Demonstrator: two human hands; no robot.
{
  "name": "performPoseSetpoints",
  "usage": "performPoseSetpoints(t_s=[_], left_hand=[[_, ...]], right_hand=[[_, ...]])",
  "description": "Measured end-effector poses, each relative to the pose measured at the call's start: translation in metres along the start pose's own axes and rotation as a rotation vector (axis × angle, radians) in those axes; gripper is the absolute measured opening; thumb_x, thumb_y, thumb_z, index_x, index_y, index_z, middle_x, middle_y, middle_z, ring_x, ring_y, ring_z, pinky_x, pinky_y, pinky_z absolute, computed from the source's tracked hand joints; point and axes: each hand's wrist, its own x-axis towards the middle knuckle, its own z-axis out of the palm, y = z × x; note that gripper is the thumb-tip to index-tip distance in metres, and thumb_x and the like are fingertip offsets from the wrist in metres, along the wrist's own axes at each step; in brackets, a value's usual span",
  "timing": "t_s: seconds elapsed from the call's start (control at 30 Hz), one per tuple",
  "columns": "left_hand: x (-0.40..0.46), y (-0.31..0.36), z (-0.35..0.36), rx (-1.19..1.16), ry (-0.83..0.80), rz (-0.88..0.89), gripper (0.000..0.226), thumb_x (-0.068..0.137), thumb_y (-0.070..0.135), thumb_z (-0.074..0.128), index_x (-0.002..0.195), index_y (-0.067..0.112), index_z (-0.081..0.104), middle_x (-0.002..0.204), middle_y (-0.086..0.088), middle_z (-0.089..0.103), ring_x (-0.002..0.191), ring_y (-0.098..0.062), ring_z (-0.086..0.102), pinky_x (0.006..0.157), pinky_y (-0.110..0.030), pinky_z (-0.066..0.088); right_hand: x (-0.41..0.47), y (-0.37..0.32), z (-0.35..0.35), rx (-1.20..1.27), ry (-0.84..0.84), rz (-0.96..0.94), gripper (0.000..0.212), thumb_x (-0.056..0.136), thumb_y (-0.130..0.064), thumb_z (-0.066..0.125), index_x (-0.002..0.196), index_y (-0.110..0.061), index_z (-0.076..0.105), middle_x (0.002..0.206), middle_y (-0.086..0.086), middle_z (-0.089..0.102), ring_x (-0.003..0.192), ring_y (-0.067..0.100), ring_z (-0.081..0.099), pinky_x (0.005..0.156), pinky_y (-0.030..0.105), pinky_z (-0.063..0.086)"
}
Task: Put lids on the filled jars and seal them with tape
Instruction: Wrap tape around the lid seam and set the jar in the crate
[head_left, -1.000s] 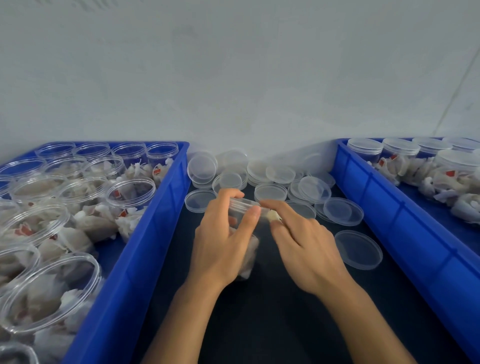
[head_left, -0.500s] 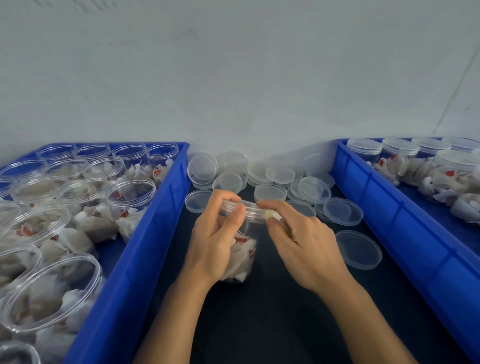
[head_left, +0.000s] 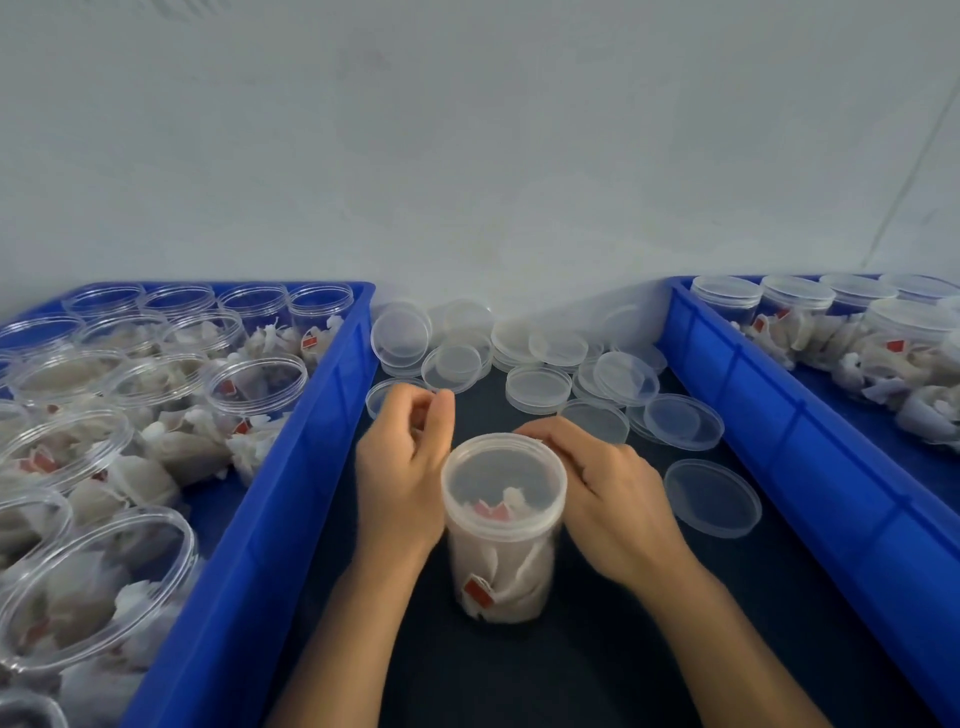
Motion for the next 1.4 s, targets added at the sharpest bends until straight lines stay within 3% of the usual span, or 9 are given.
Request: performPoseSetpoints(t_s=[0.1, 0.33, 0.5, 0.6, 0.77, 1.0, 1.1, 1.23, 1.4], left_hand=[[0.001, 0.002, -0.001, 0.086, 0.202, 0.0, 0.029, 0.108, 0.031, 0.061, 0.084, 0.015, 0.062, 0.061, 0.004, 0.061, 0.061, -0.014, 0.06, 0.055, -0.024, 0.043], [-0.013, 0.012, 0.01, -0.085, 0.301, -0.116, 0.044, 0.111, 0.034, 0.046, 0.074, 0.019, 0.065, 0.058, 0.003, 0.068, 0.059, -0.012, 0.065, 0.059, -0.019, 0.045], [-0.013, 0.014, 0.012, 0.134, 0.453, 0.01, 0.043, 0.113, 0.032, 0.05, 0.078, 0.009, 0.059, 0.058, 0.0, 0.062, 0.053, -0.016, 0.058, 0.058, -0.024, 0.042], [-0.015, 0.017, 0.014, -0.003, 0.416, -0.015, 0.043, 0.113, 0.032, 0.046, 0.076, 0.017, 0.063, 0.053, 0.002, 0.063, 0.053, -0.013, 0.063, 0.06, -0.018, 0.045], [-0.023, 0.021, 0.015, -0.204, 0.203, -0.101, 0.027, 0.099, 0.045, 0.046, 0.086, 0.027, 0.06, 0.075, 0.0, 0.074, 0.074, -0.024, 0.072, 0.074, -0.057, 0.059], [-0.033, 0.017, 0.03, -0.052, -0.328, -0.059, 0.069, 0.07, 0.069, 0.079, 0.126, 0.047, 0.045, 0.128, 0.027, 0.056, 0.124, 0.013, 0.052, 0.091, -0.004, 0.042], [-0.032, 0.014, 0.033, 0.015, -0.229, 0.067, 0.069, 0.069, 0.063, 0.084, 0.123, 0.048, 0.043, 0.131, 0.022, 0.041, 0.127, 0.011, 0.044, 0.097, -0.003, 0.039], [-0.02, 0.008, 0.024, -0.152, -0.127, -0.017, 0.066, 0.071, 0.043, 0.097, 0.124, 0.044, 0.058, 0.12, 0.018, 0.067, 0.116, 0.001, 0.065, 0.093, -0.021, 0.055], [-0.007, 0.002, 0.01, -0.217, -0.16, -0.048, 0.04, 0.089, 0.037, 0.086, 0.123, 0.039, 0.065, 0.107, 0.026, 0.072, 0.097, 0.003, 0.071, 0.08, -0.011, 0.054]], right_hand=[[0.0, -0.004, 0.005, 0.015, 0.027, 0.024, 0.025, 0.108, -0.033, 0.045, 0.118, -0.051, 0.06, 0.102, -0.026, 0.072, 0.099, 0.011, 0.067, 0.09, 0.044, 0.053], [0.001, -0.002, 0.004, 0.0, 0.091, 0.08, 0.021, 0.108, -0.034, 0.045, 0.112, -0.047, 0.06, 0.092, -0.022, 0.073, 0.089, 0.012, 0.069, 0.083, 0.046, 0.055], [0.001, -0.002, 0.002, 0.017, 0.12, 0.108, 0.021, 0.108, -0.036, 0.043, 0.109, -0.047, 0.06, 0.089, -0.02, 0.073, 0.085, 0.014, 0.068, 0.081, 0.047, 0.055], [0.002, -0.002, 0.002, 0.005, 0.134, 0.135, 0.021, 0.108, -0.036, 0.041, 0.108, -0.047, 0.06, 0.085, -0.018, 0.073, 0.083, 0.014, 0.068, 0.08, 0.047, 0.055], [0.002, -0.002, 0.0, 0.028, 0.196, 0.183, 0.025, 0.107, -0.035, 0.039, 0.109, -0.044, 0.062, 0.088, -0.015, 0.073, 0.085, 0.016, 0.067, 0.08, 0.048, 0.056], [0.002, -0.001, 0.0, -0.004, 0.207, 0.206, 0.022, 0.105, -0.033, 0.039, 0.105, -0.043, 0.058, 0.084, -0.011, 0.07, 0.082, 0.022, 0.064, 0.077, 0.049, 0.054], [0.002, -0.002, -0.003, -0.002, 0.19, 0.194, 0.021, 0.103, -0.032, 0.04, 0.106, -0.042, 0.059, 0.085, -0.012, 0.071, 0.082, 0.019, 0.065, 0.078, 0.049, 0.055], [0.003, -0.003, -0.007, -0.044, 0.202, 0.151, 0.02, 0.107, -0.037, 0.039, 0.107, -0.039, 0.059, 0.074, -0.008, 0.066, 0.074, 0.023, 0.064, 0.074, 0.049, 0.055], [0.0, -0.011, -0.009, -0.112, 0.179, 0.038, 0.024, 0.103, -0.041, 0.035, 0.106, -0.039, 0.058, 0.058, -0.01, 0.053, 0.06, 0.019, 0.057, 0.066, 0.044, 0.052]])
